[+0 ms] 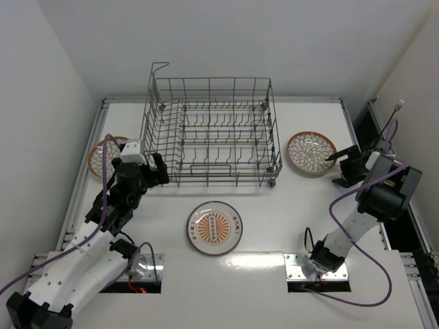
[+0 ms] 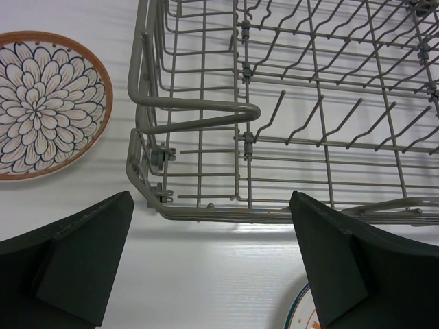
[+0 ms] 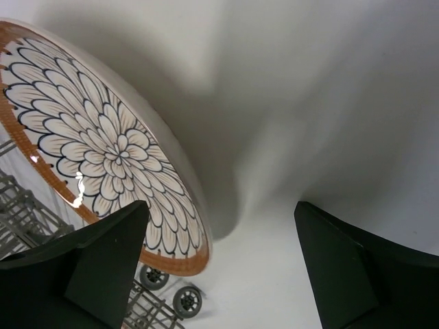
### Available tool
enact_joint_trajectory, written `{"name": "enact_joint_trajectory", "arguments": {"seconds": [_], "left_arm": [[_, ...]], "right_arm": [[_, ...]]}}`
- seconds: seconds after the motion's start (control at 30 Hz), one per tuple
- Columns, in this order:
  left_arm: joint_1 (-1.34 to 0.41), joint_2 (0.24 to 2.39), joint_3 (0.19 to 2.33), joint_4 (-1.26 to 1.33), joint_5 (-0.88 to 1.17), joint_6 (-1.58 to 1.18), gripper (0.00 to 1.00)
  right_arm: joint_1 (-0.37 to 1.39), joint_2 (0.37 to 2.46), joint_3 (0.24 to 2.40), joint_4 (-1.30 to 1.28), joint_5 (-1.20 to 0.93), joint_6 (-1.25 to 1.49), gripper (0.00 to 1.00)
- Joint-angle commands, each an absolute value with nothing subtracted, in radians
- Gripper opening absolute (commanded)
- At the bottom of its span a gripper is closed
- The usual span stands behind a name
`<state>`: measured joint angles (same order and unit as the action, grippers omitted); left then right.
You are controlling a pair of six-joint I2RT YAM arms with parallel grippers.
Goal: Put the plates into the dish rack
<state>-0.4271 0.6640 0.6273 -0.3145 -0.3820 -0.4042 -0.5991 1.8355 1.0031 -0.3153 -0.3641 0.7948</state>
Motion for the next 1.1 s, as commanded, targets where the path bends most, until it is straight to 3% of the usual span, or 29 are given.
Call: {"name": "enact_joint_trajectory", "arguments": {"seconds": [0.0, 0.1, 0.2, 0.23, 0.33, 0.4, 0.43, 0.5, 1.07], "left_arm": [[-0.437, 0.661, 0.666, -0.305, -0.397, -0.4, 0.99], [-0.437, 0.652, 0.666, -0.305, -0.397, -0.4, 0.99], [-0.437, 0.652, 0.666, -0.305, -0.397, -0.391, 0.99], [-0.437, 0.652, 0.666, -0.305, -0.397, -0.391, 0.99], [-0.437, 0.652, 0.666, -0.305, -0.397, -0.391, 0.99], [-0.437, 0.652, 0.666, -0.305, -0.397, -0.391, 0.99], [-0.437, 0.652, 0.666, -0.305, -0.387, -0.391, 0.99], [-0.437, 0.652, 0.666, -0.305, -0.387, -0.391, 0.99], [-0.437, 0.634, 0.666, -0.305, -0.377, -0.391, 0.99]], "right_arm": [[-0.586, 1.902, 1.06, -0.268, -0.39, 0.807, 0.85], [-0.586, 1.946, 1.141, -0.311, -0.413, 0.807, 0.82], [-0.586, 2.006, 1.213, -0.359, -0.423, 0.758, 0.71], [-0.586, 2.019, 1.229, -0.374, -0.423, 0.73, 0.59], [-0.575, 2.039, 1.252, -0.399, -0.423, 0.71, 0.46], [-0.575, 2.039, 1.252, -0.399, -0.399, 0.687, 0.32], [-0.575, 2.028, 1.24, -0.399, -0.399, 0.687, 0.16], [-0.575, 2.016, 1.218, -0.399, -0.388, 0.687, 0.01], [-0.52, 1.475, 1.129, -0.431, -0.247, 0.767, 0.0]]}}
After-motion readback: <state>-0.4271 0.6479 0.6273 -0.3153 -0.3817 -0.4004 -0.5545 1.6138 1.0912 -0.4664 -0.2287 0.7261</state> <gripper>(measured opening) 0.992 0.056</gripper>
